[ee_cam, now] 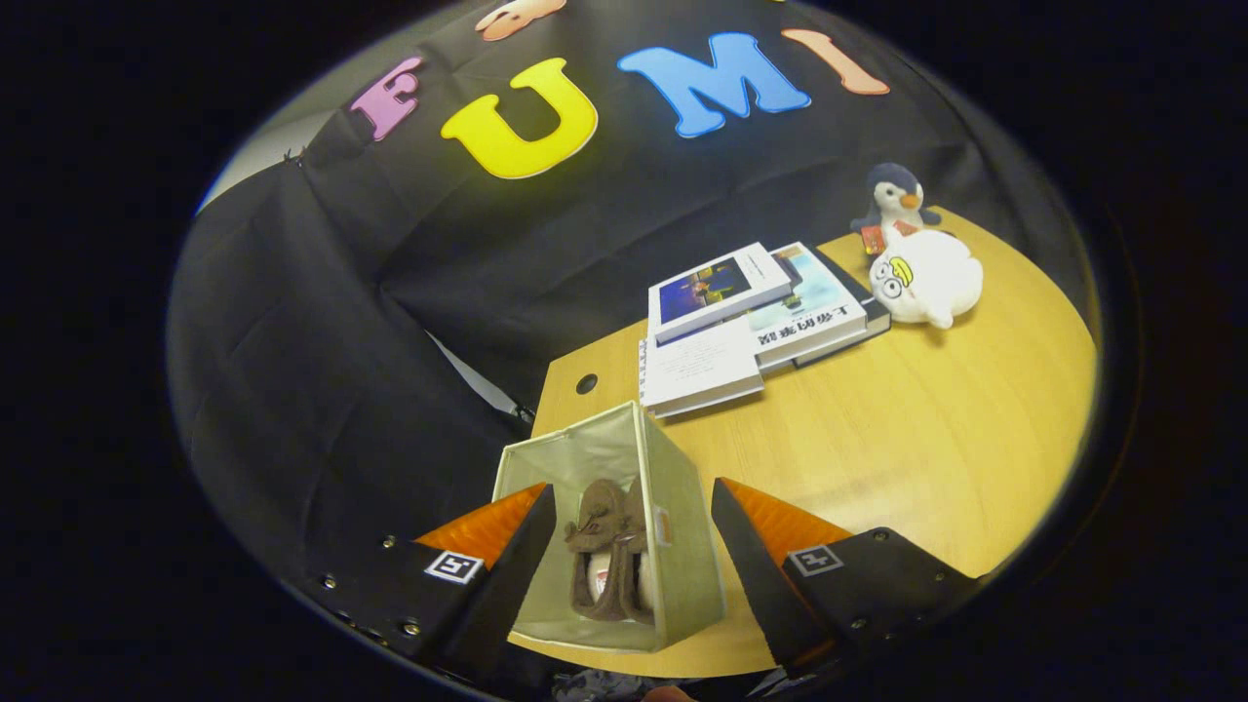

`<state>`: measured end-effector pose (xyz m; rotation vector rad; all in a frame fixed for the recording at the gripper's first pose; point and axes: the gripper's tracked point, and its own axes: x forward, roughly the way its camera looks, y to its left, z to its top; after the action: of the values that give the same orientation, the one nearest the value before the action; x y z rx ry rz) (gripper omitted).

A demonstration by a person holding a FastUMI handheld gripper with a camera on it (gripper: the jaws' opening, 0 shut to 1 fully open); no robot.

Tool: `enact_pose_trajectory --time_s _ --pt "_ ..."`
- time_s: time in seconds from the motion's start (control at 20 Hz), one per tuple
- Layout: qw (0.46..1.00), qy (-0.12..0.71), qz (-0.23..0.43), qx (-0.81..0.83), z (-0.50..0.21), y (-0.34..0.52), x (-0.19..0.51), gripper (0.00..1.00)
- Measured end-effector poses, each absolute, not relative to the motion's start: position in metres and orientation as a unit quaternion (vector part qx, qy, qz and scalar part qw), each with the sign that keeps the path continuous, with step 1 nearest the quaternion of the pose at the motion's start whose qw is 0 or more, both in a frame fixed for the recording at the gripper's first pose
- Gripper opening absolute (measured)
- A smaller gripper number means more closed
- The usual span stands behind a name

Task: Open the storage box then place both shoes into the box .Put the left shoe in first, then the right shoe, with the right side of both shoes facing outward in a uniform manner.

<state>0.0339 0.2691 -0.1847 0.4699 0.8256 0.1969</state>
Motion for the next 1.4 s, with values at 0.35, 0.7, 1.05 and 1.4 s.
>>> enact_pose_trajectory --time_s 0.35,0.7,1.05,1.4 --pt "0.933 0.314 0.097 0.15 -0.127 0.174 0.029 0.98" --pt "0.957 0.256 0.077 0.114 -0.086 0.074 0.018 0.98" --pt "0.974 0.205 0.065 0.077 -0.062 0.0 0.011 0.98" --pt "0.984 0.149 0.05 0.081 -0.043 -0.042 0.003 0.97"
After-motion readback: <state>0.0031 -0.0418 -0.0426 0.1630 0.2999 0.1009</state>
